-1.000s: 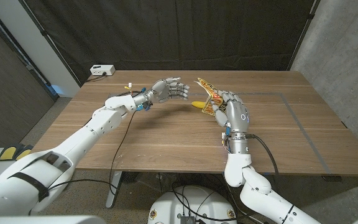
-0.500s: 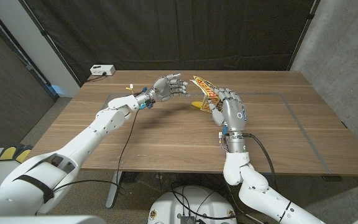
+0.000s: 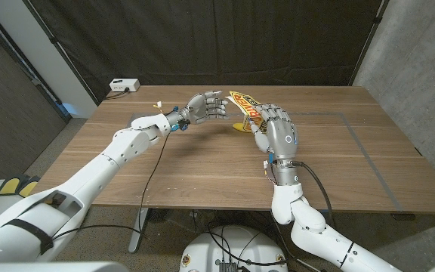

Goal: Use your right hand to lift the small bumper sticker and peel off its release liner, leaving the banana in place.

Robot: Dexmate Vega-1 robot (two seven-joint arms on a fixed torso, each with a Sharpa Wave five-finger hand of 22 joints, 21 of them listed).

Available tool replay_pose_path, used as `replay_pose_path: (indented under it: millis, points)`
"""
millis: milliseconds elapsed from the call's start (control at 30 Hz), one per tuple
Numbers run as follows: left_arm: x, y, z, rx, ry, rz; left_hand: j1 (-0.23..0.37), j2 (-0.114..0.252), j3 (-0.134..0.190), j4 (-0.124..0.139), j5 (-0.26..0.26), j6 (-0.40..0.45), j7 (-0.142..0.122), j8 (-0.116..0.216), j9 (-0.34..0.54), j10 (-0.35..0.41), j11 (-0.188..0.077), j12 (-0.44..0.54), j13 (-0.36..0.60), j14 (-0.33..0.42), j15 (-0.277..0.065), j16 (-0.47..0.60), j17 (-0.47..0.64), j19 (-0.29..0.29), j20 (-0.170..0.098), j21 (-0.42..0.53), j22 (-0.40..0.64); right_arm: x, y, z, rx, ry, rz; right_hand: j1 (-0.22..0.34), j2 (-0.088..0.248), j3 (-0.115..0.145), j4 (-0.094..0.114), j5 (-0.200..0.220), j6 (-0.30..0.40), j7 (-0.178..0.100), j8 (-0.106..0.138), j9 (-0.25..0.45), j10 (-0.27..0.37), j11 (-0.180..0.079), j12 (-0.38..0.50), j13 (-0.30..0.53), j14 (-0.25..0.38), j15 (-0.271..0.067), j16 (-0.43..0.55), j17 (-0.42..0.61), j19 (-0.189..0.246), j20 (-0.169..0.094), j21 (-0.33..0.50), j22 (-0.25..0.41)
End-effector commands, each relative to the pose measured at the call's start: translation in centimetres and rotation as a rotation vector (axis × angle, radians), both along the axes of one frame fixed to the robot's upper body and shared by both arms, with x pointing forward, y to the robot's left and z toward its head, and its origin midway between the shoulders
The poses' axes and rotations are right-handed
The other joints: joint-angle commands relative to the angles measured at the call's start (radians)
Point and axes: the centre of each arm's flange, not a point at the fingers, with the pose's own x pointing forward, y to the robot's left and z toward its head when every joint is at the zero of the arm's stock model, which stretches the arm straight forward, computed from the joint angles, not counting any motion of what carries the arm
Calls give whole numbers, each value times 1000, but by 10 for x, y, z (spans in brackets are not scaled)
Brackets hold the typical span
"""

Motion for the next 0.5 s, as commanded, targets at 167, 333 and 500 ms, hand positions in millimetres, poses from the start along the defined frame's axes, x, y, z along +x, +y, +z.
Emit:
replay_pose_path:
  millis: [167,333,500]
  points:
    - [-7,-12,12,106,-42,-109,9,-19,-1,11,0,-54,6,-31,-9,-47,16,-34,-14,-42,7,-28,1,-22,11,5,-11,-4,-2,-2,-19,-7,-17,-5,-5,-8,2,3,5,0,-5,3,7,-1,-5,2,-1,-145,-3,1,-1,-8,8,4]
    - [-7,-13,11,77,-33,-126,23,6,13,15,4,-50,11,-33,-14,-42,14,-39,-23,-38,6,-31,1,-26,11,7,-15,-3,-2,-3,-21,-2,-21,-7,-5,-9,3,3,3,0,-8,3,6,-1,-7,1,-1,-144,-5,0,-1,-7,8,4]
    - [-7,-14,11,77,-27,-115,35,8,19,12,5,-28,10,-31,-20,-19,8,-39,-33,-17,-4,-31,-2,-30,11,10,-21,-2,-2,-3,-22,-3,-21,-10,-5,-10,5,3,2,-1,-10,3,4,0,-9,1,-2,-145,-7,0,-2,-5,8,4]
